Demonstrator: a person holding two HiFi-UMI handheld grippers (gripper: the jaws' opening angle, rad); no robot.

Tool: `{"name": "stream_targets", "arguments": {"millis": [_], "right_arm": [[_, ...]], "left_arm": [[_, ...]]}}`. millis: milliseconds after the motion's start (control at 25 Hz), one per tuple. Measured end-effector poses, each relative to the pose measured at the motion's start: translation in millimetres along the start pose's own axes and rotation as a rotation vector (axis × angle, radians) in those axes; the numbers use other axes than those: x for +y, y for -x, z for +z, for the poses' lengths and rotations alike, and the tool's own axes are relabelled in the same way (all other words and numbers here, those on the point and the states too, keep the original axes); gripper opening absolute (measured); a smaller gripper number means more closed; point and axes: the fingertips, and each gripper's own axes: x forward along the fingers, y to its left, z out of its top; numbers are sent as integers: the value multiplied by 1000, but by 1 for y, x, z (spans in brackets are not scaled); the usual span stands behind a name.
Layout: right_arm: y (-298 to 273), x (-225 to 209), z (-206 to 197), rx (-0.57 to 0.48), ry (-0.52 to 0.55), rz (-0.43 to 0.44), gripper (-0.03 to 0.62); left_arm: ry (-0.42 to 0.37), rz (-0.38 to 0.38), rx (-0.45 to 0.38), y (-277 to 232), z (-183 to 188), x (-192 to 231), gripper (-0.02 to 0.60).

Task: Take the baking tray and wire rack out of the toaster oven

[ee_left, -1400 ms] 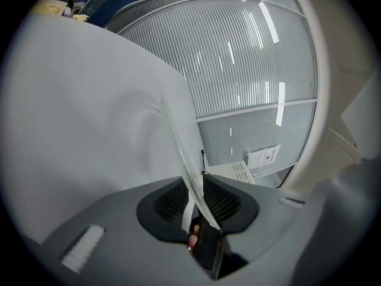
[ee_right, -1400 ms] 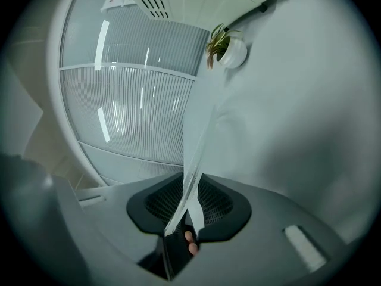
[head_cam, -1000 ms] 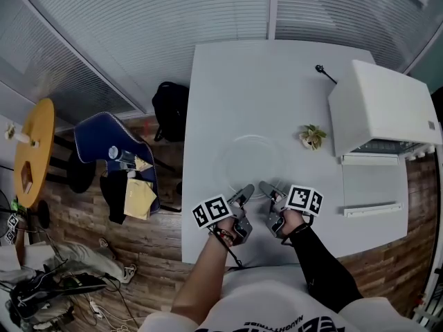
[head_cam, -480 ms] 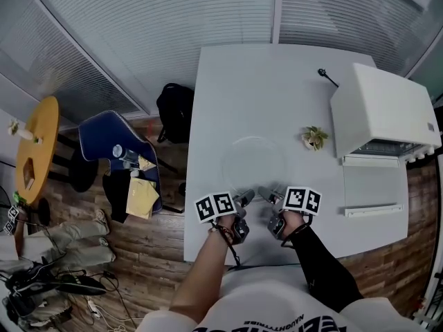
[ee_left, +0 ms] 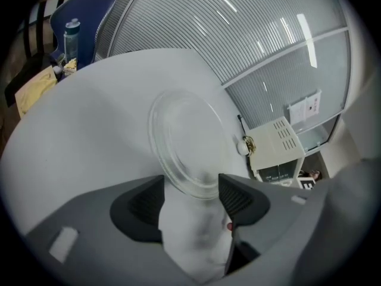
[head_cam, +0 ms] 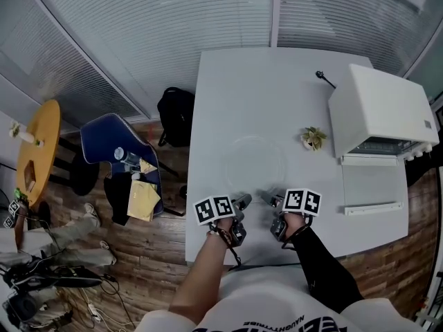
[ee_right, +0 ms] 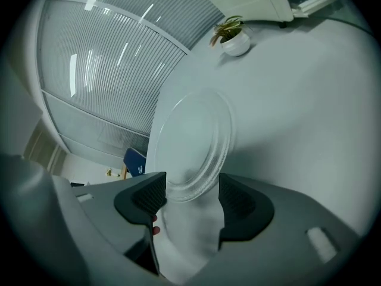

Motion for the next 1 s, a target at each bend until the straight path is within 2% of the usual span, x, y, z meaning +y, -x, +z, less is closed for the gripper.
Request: {"name": "stream_targets", "arguments": {"millis": [160, 360, 640, 760, 880, 1000], "right_arm": [[4, 4, 1, -13, 32, -1, 256], [22, 6, 19, -95, 120, -6, 256], [85, 15, 74, -332, 396, -77, 255], [118, 17, 95, -432, 476, -87, 255], [145, 10, 106, -493, 533, -80, 255], [172, 3, 120, -541, 595, -79, 255]], "left_arm": [[-24, 4, -15, 4, 5, 0, 308], [-131, -18, -78, 8, 22, -25, 307], [-394, -50, -227, 18, 51, -91, 308], [-520, -70, -311, 26, 60, -129, 307], [-641, -82, -385, 27, 60, -168, 307], [-732, -92, -436, 24, 53, -206, 307]]}}
